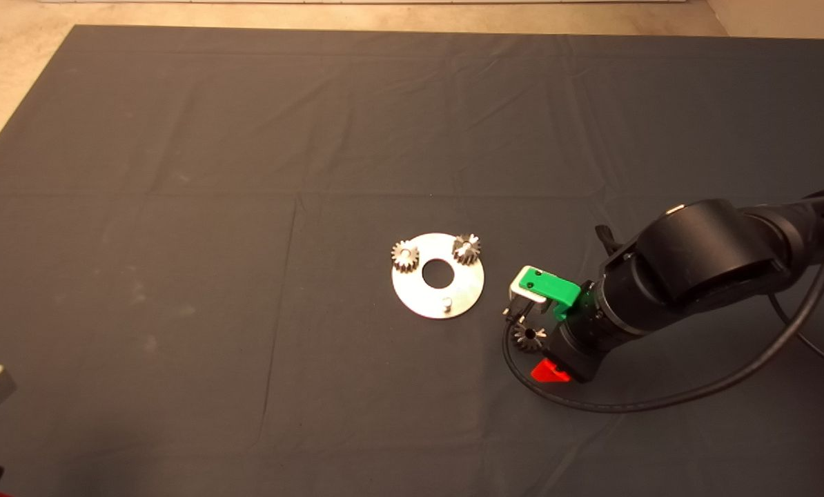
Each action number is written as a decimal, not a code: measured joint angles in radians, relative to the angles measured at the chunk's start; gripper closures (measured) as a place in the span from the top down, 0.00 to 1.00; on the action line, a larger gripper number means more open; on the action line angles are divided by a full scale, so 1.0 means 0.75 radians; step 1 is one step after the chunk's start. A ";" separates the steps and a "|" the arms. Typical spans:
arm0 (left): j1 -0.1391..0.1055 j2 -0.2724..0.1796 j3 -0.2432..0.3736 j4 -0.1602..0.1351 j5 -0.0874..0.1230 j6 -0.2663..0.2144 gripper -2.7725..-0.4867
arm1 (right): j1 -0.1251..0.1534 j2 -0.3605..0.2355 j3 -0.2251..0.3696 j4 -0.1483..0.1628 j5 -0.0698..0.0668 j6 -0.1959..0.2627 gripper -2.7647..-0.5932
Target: Install three planetary gears onto the carrier pins
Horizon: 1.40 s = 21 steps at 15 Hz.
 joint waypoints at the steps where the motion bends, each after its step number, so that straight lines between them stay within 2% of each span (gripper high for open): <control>1: 0.000 -0.020 -0.001 0.000 0.000 0.020 0.43 | 0.000 0.000 -0.006 -0.002 0.000 -0.013 0.73; 5: 0.000 -0.107 0.000 -0.002 0.000 0.101 0.43 | -0.003 -0.001 -0.017 -0.011 -0.001 -0.055 0.73; 7: -0.001 -0.146 0.000 -0.009 0.000 0.132 0.43 | -0.015 -0.001 -0.021 -0.013 -0.001 -0.080 0.73; 10: -0.007 -0.180 0.000 -0.016 0.000 0.151 0.43 | -0.015 -0.005 -0.024 -0.013 -0.001 -0.103 0.73; 14: -0.007 -0.195 0.000 -0.035 -0.001 0.167 0.43 | -0.016 -0.005 -0.029 -0.015 0.000 -0.139 0.73; 21: -0.007 -0.201 0.000 -0.040 -0.001 0.168 0.43 | -0.023 -0.009 -0.076 -0.019 -0.001 -0.226 0.73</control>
